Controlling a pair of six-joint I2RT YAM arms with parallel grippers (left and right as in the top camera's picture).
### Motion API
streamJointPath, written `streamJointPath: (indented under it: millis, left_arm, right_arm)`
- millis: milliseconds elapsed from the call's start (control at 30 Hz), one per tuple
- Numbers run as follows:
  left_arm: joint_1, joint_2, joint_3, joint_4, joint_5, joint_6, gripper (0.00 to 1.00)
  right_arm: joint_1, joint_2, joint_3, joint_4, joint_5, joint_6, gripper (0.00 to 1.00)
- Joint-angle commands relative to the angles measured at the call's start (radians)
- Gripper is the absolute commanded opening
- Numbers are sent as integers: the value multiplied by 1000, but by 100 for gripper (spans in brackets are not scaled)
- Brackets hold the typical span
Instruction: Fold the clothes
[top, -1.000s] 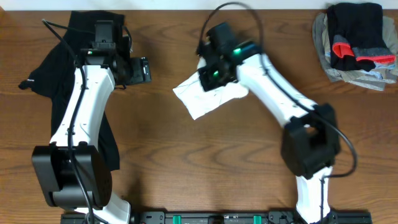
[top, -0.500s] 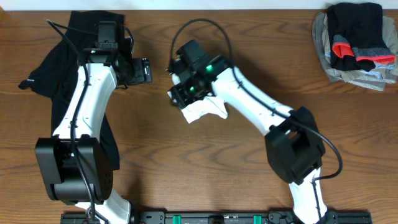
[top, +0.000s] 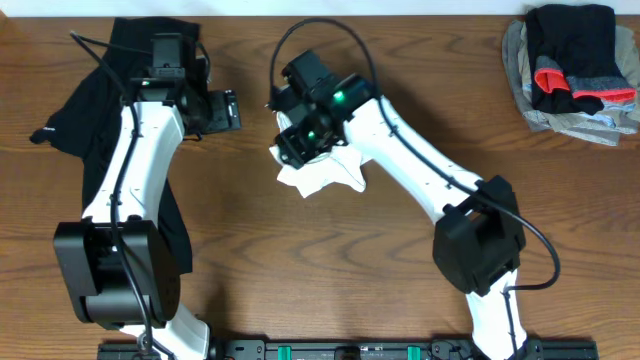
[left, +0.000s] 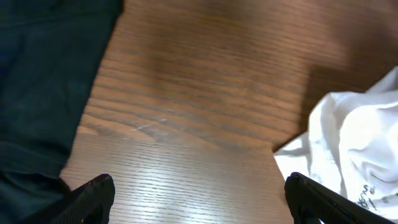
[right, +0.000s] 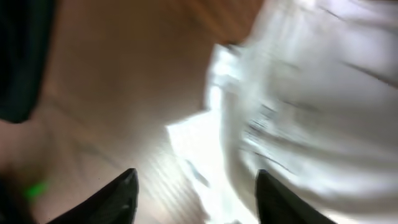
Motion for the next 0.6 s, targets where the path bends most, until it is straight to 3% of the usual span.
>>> streamJointPath:
  millis: [0, 400, 500, 567]
  left_arm:
    - [28, 11, -7, 2, -12, 17, 89]
    - [45, 11, -7, 2, -12, 17, 89]
    - [45, 11, -7, 2, -12, 17, 89]
    - [45, 11, -7, 2, -12, 17, 89]
  right_arm:
    - [-16, -28, -5, -42, 135, -53, 54]
    - [-24, -27, -103, -91, 219, -93, 63]
    - [-24, -27, -143, -72, 211, -102, 61]
    - [-24, -27, -154, -62, 183, -103, 52]
